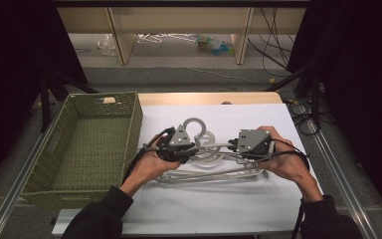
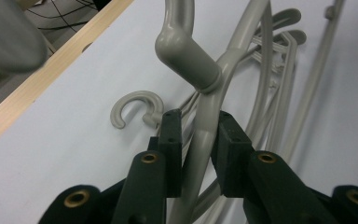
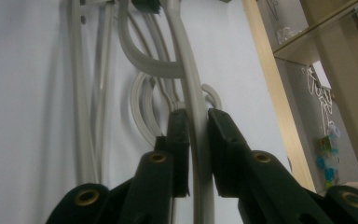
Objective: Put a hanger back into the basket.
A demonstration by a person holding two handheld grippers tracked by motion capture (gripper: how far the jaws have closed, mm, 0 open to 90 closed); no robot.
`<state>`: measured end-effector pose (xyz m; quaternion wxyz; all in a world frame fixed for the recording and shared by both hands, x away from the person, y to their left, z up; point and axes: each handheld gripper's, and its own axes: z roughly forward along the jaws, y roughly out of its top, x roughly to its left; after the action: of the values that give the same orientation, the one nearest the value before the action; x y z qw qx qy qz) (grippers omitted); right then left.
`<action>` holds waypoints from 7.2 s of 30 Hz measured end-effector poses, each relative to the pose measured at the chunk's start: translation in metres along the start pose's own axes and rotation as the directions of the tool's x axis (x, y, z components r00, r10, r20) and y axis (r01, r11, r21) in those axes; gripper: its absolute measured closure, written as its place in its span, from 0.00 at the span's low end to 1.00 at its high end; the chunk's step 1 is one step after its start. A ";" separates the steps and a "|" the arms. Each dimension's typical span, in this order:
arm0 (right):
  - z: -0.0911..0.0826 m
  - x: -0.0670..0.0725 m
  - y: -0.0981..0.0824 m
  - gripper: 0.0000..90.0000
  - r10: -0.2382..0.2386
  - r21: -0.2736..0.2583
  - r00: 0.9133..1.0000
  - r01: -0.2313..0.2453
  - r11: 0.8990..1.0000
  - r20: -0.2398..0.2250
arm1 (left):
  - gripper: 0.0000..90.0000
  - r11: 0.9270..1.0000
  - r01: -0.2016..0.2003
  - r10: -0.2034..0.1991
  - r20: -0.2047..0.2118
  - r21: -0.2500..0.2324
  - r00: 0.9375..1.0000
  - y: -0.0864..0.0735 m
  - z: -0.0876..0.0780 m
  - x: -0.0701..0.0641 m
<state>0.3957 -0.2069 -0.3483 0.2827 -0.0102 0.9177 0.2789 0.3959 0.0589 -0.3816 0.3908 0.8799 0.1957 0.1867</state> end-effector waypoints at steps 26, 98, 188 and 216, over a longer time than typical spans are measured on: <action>-0.030 0.063 -0.022 0.37 0.522 -0.223 0.852 -0.519 0.825 -0.050 | 0.90 0.894 0.441 -0.433 0.094 -0.081 0.896 -0.014 -0.113 0.051; -0.011 0.077 -0.039 0.29 0.546 -0.124 0.833 -0.553 0.824 -0.088 | 0.87 0.774 0.625 -0.560 -0.349 0.103 0.751 -0.196 -0.150 0.192; 0.078 0.015 -0.064 0.38 0.512 0.033 0.859 -0.511 0.859 0.006 | 0.20 0.848 0.398 -0.450 -0.078 -0.351 0.889 -0.142 -0.107 -0.056; 0.113 0.010 -0.073 0.82 0.383 0.207 0.922 -0.364 0.908 -0.061 | 0.19 0.876 0.350 -0.372 -0.002 -0.332 0.928 -0.136 -0.103 -0.067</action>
<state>0.4579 -0.2087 -0.4678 0.1773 0.1789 0.9382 0.2373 0.2620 0.1733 -0.4327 0.5520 0.7444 0.3356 0.1690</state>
